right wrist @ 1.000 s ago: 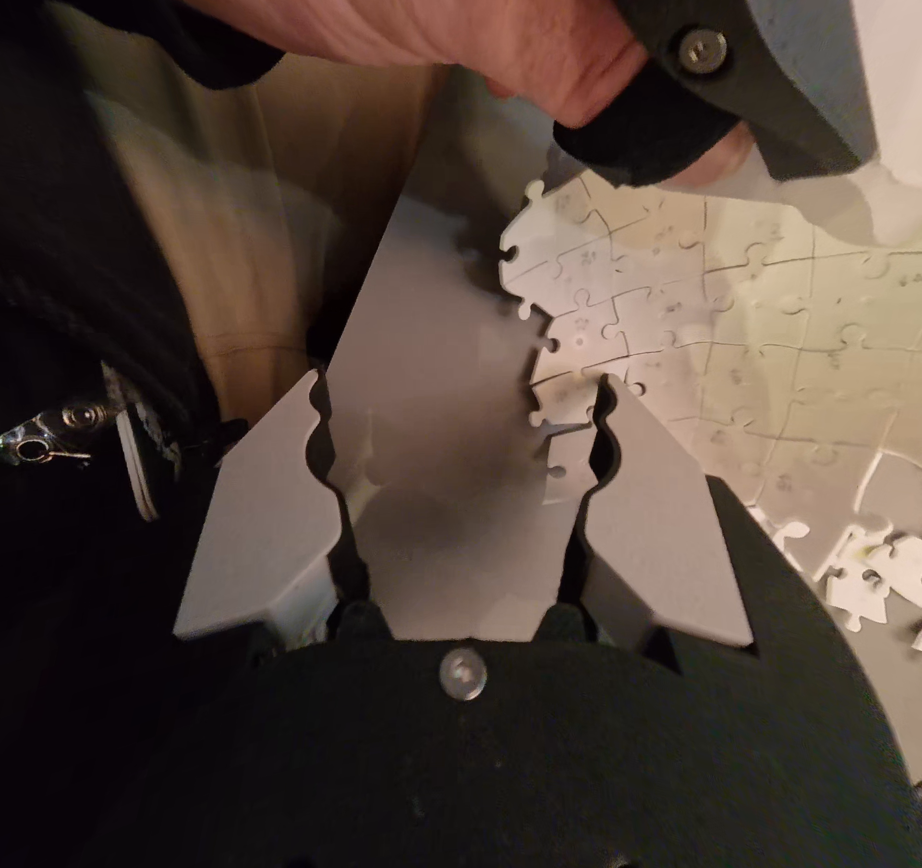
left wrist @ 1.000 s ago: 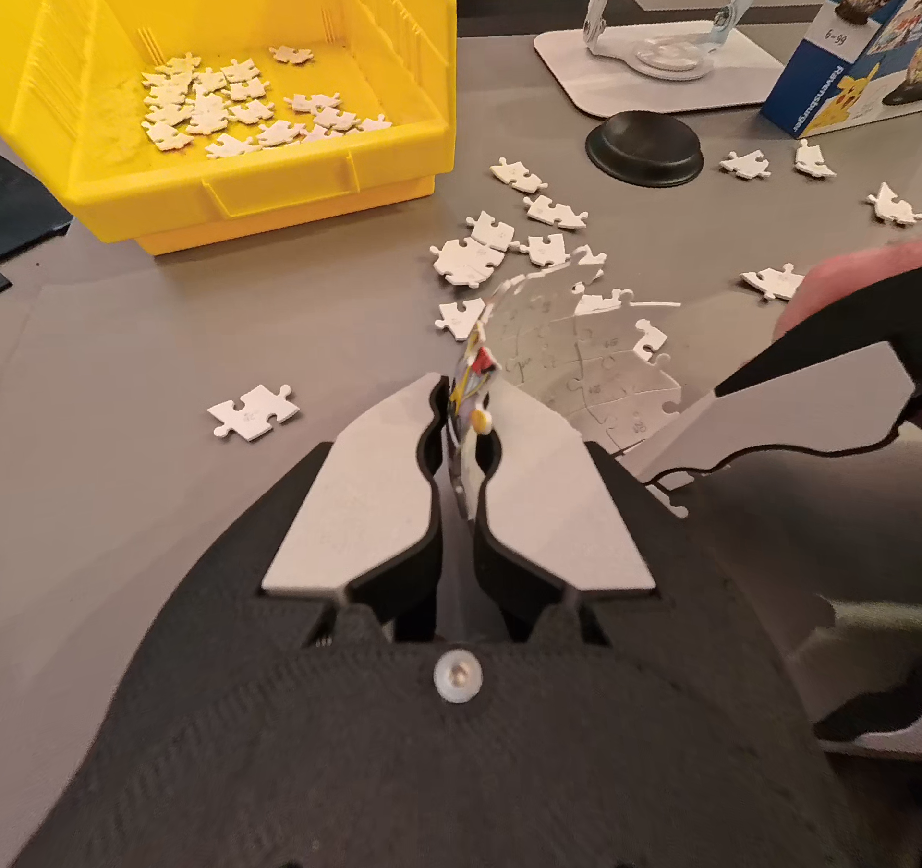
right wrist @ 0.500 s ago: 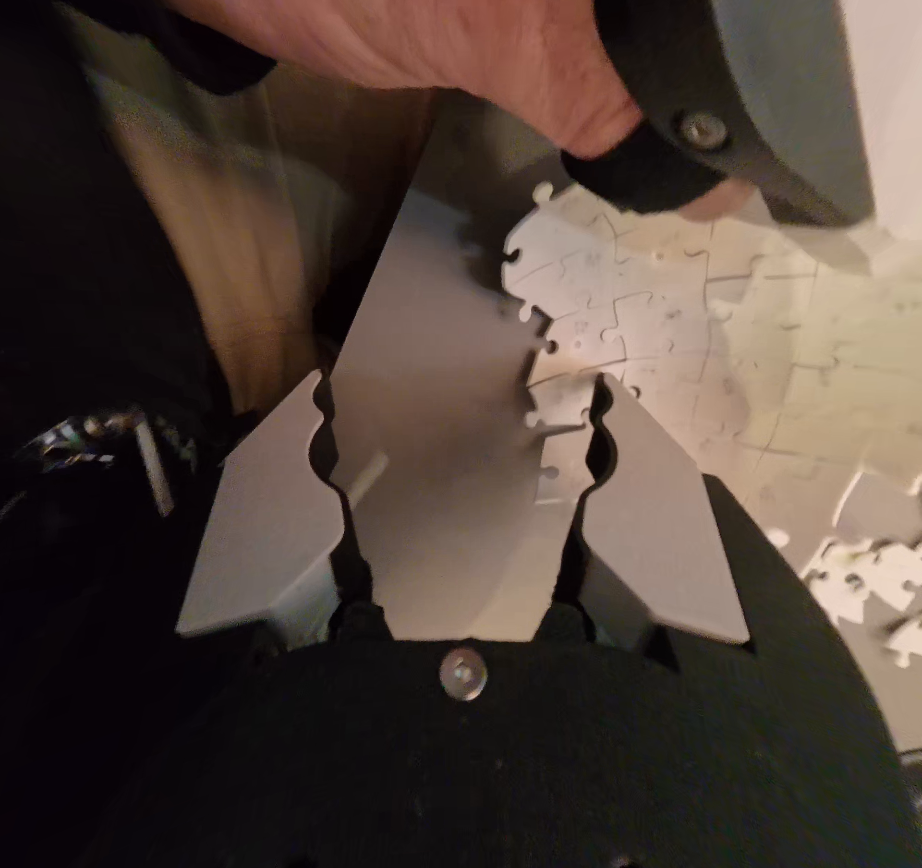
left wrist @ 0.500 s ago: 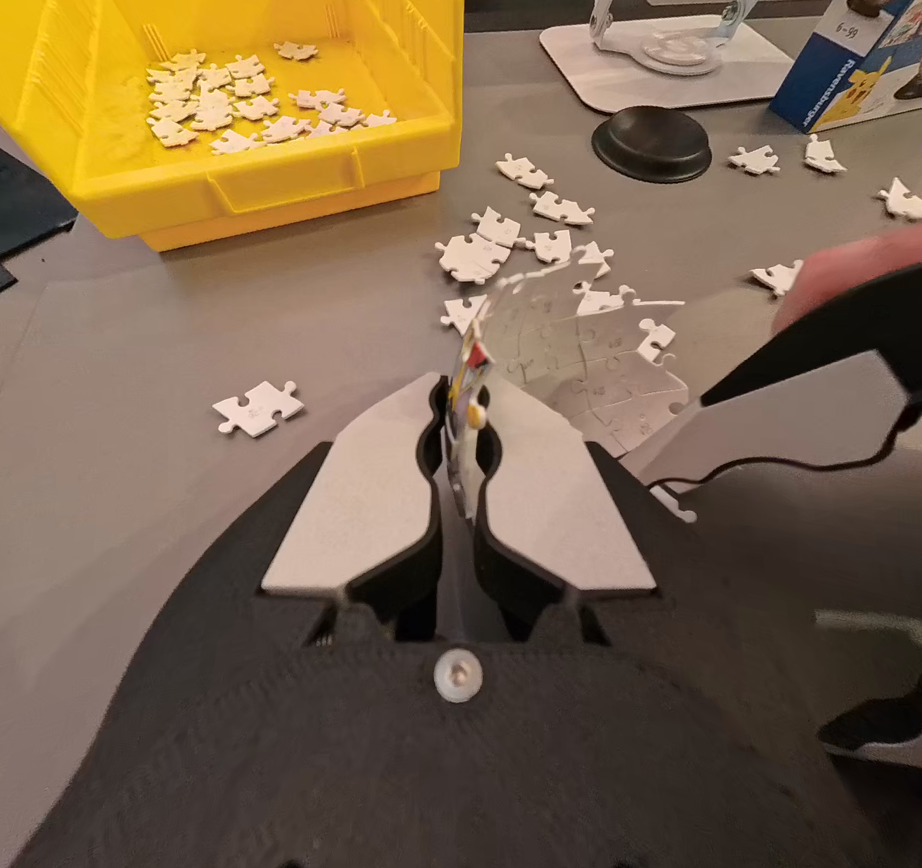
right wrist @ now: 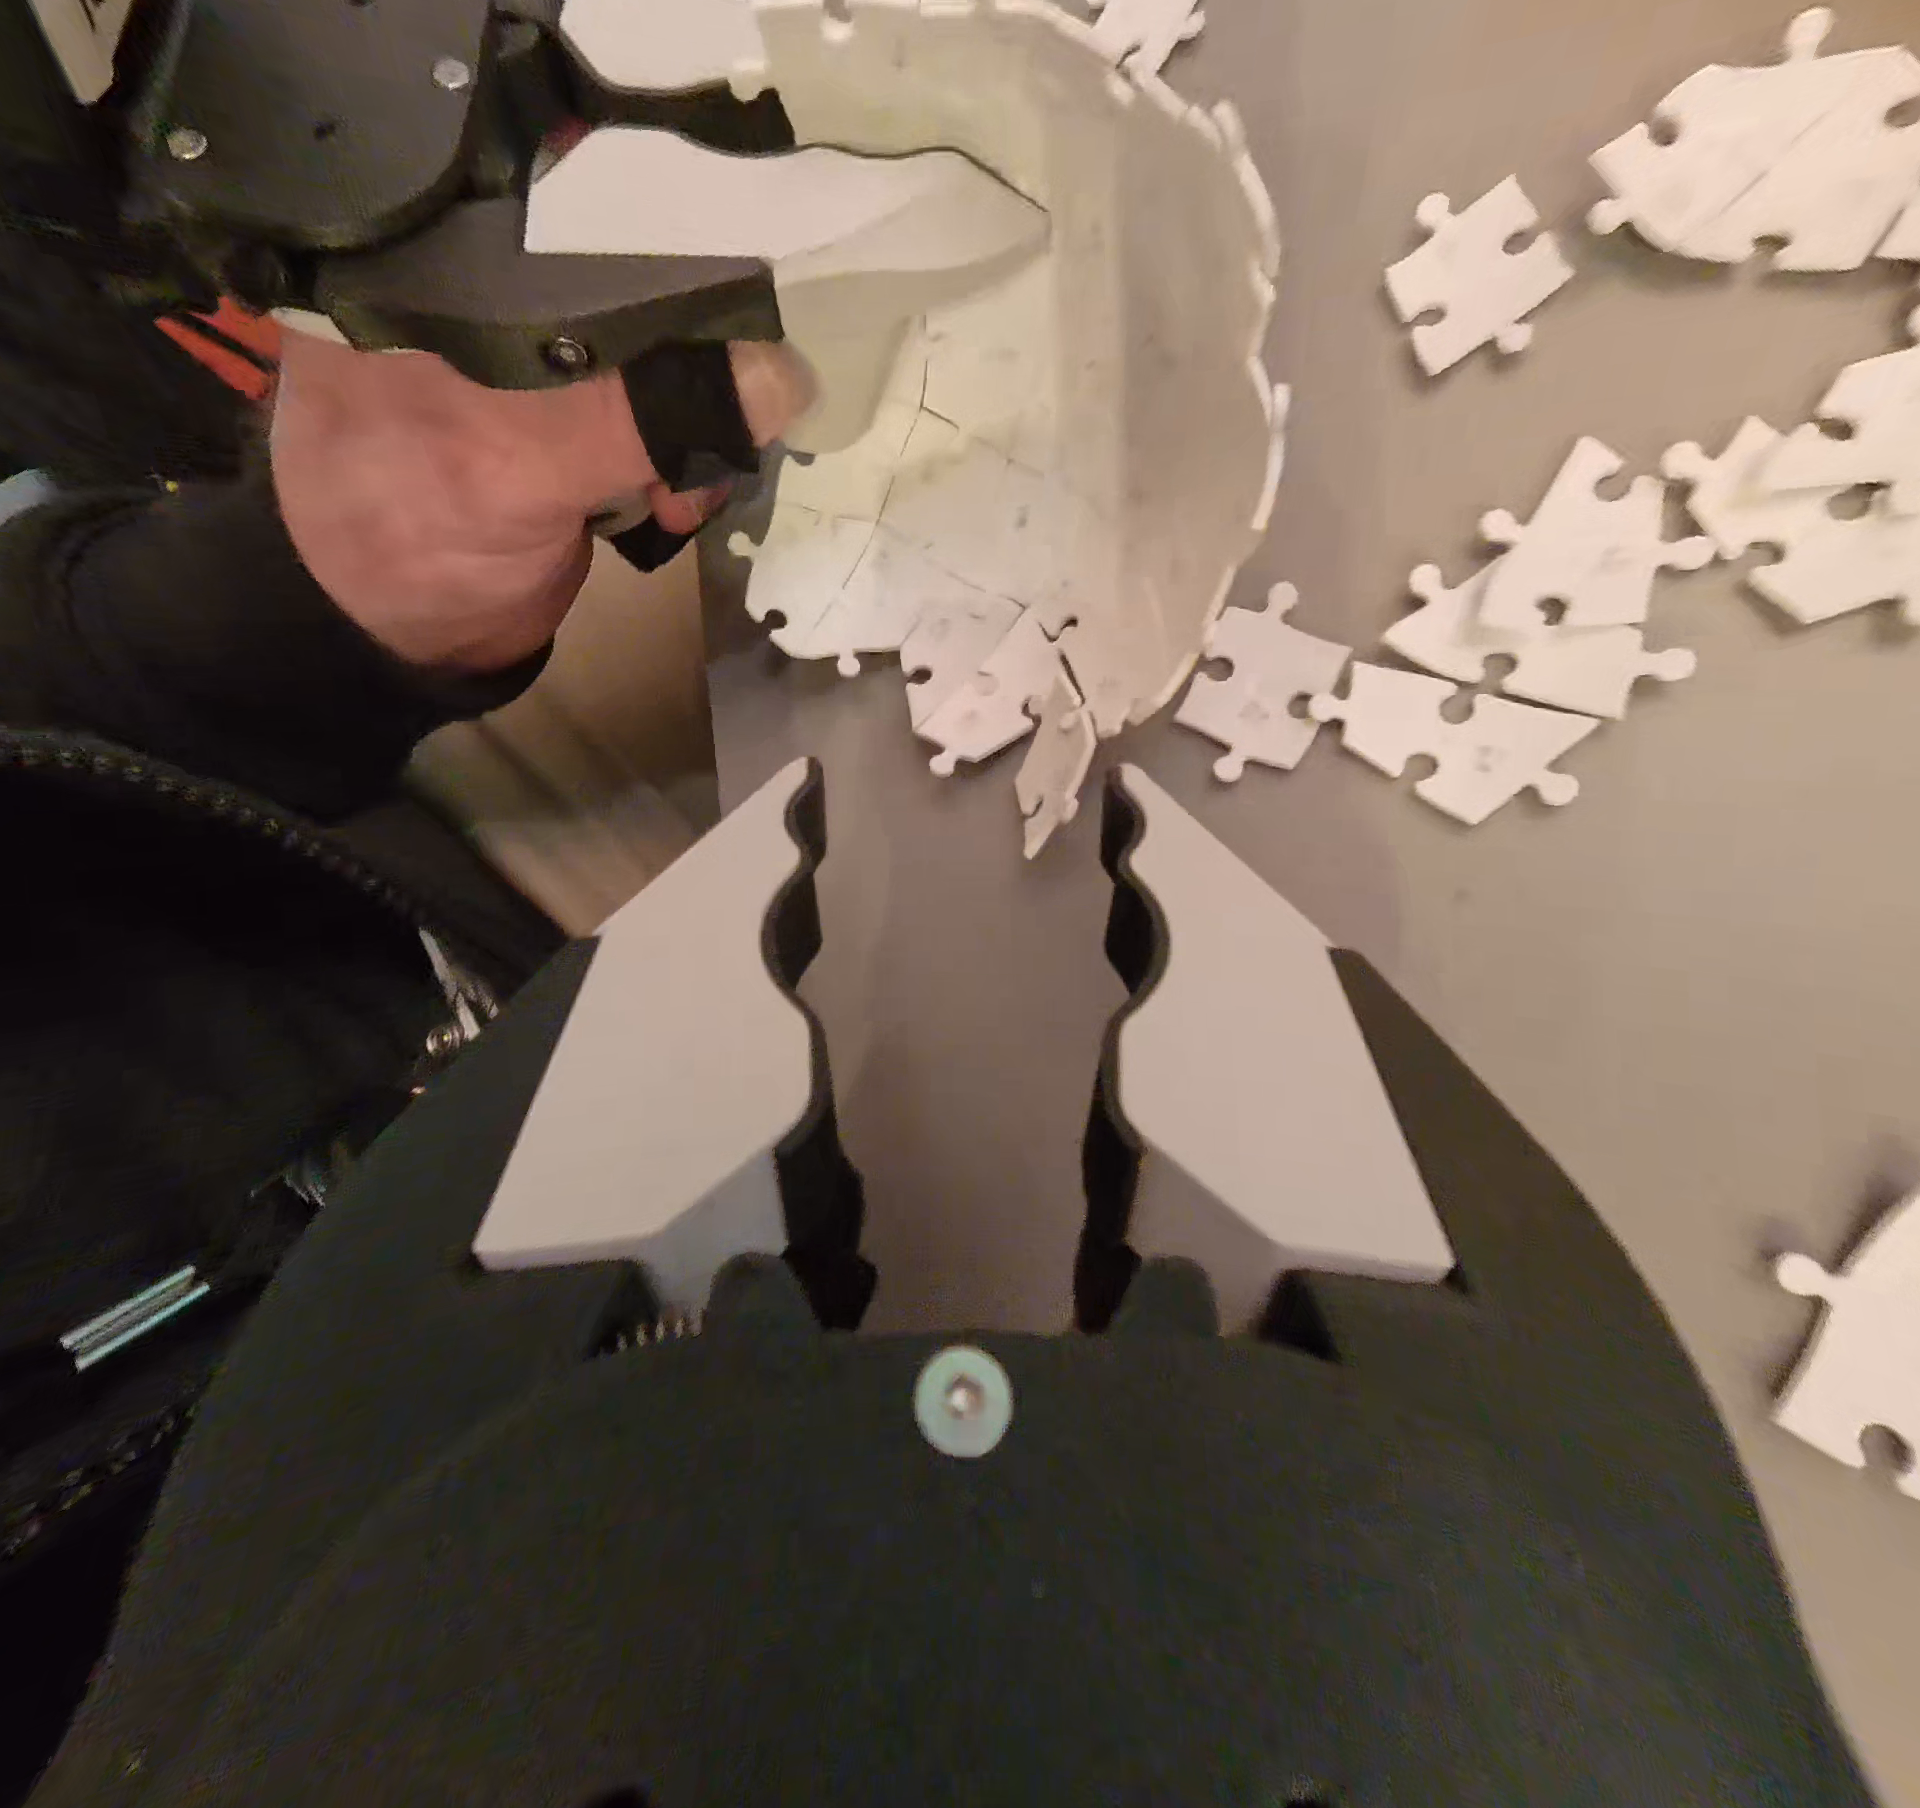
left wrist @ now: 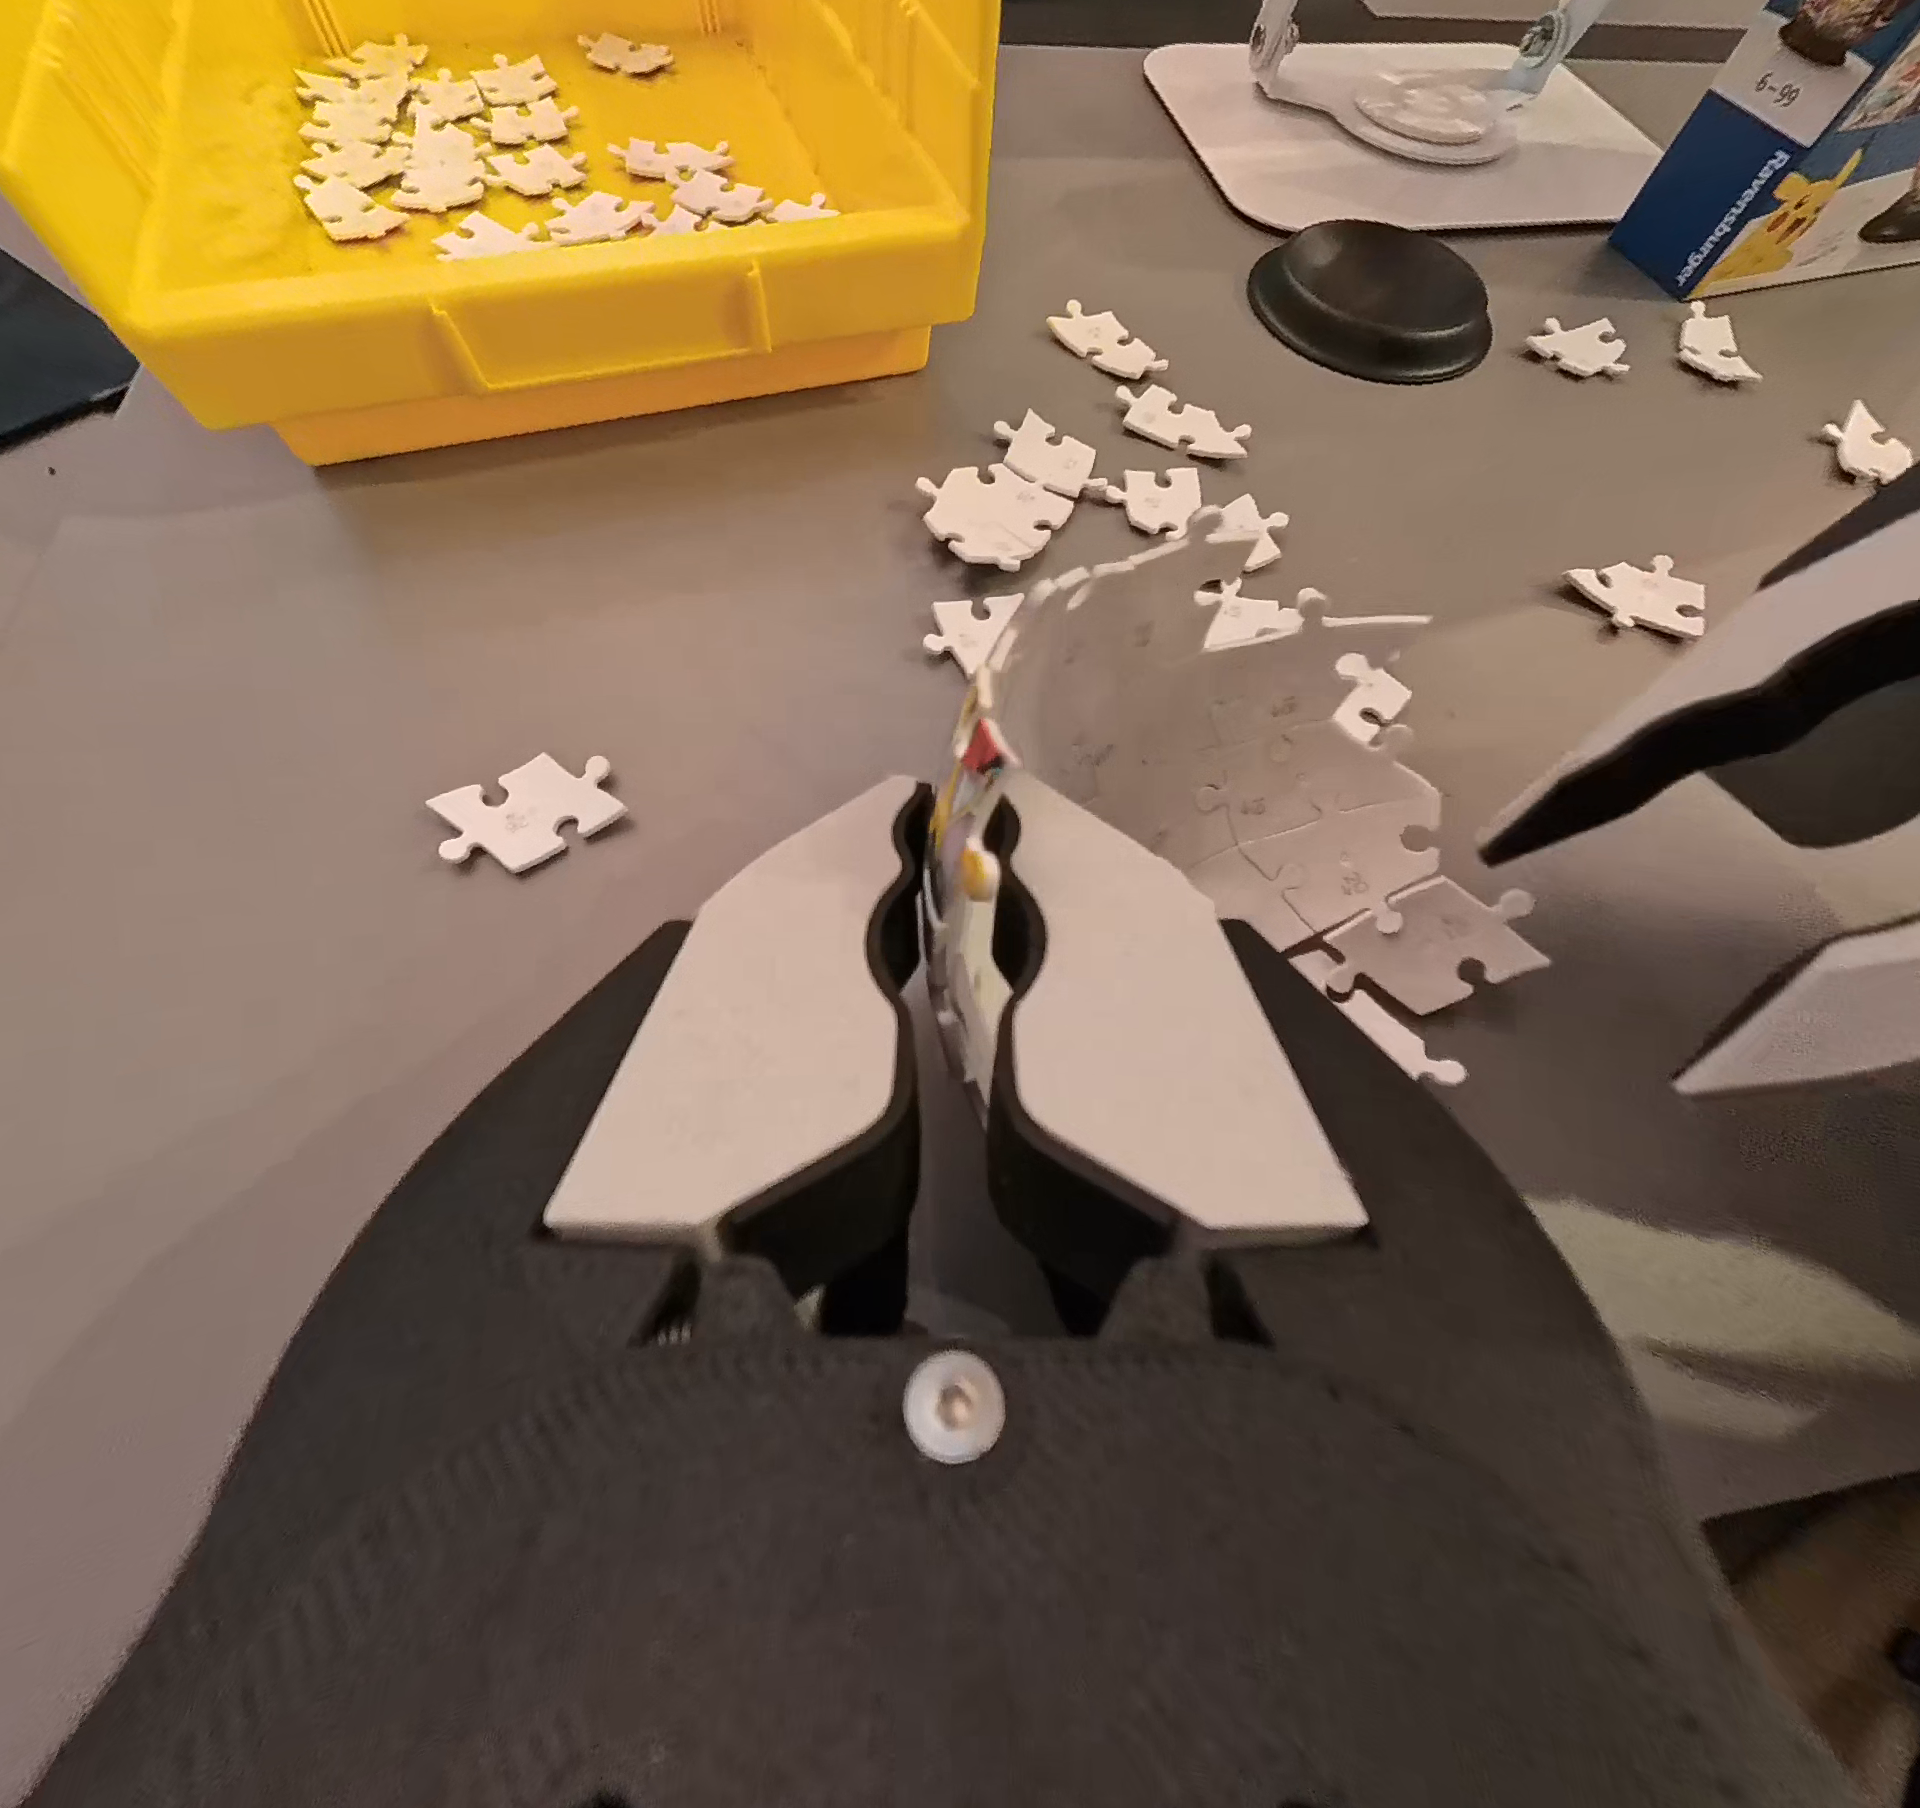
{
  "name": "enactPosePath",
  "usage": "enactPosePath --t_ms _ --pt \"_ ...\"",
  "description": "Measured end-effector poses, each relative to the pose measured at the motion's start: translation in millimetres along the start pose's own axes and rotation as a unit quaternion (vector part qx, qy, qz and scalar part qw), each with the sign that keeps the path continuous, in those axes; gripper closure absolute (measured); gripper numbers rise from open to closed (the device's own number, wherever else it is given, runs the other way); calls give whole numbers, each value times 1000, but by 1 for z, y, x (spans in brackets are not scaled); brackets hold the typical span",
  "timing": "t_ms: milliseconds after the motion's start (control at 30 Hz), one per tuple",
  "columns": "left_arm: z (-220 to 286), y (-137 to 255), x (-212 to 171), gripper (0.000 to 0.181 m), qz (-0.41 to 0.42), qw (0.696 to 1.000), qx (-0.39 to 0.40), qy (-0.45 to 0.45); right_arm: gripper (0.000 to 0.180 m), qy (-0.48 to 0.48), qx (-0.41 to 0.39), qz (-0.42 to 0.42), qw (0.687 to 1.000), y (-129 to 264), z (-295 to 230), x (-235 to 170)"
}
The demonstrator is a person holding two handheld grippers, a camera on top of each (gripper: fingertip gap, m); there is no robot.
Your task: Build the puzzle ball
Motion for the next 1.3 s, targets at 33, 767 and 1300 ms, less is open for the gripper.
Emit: enactPosePath --t_ms 33,767,1300 --pt "0 0 0 172 0 1000 -1 1 128 0 -6 5 1000 1 0 0" --pt "4 4 1 173 21 1000 -10 2 176 -172 32 56 983 -31 21 -13" --pt "2 8 4 173 34 998 -40 32 179 -194 24 81 977 -29 28 -10"
Point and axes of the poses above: each gripper's, where its closed fingertips meet, y back along the fingers, x out of its top, z = x × y across the jaws, the point moved 5 cm from there along y, back along the fingers, and after that the axes turned 14 degrees about y, right-handed, at the moved point
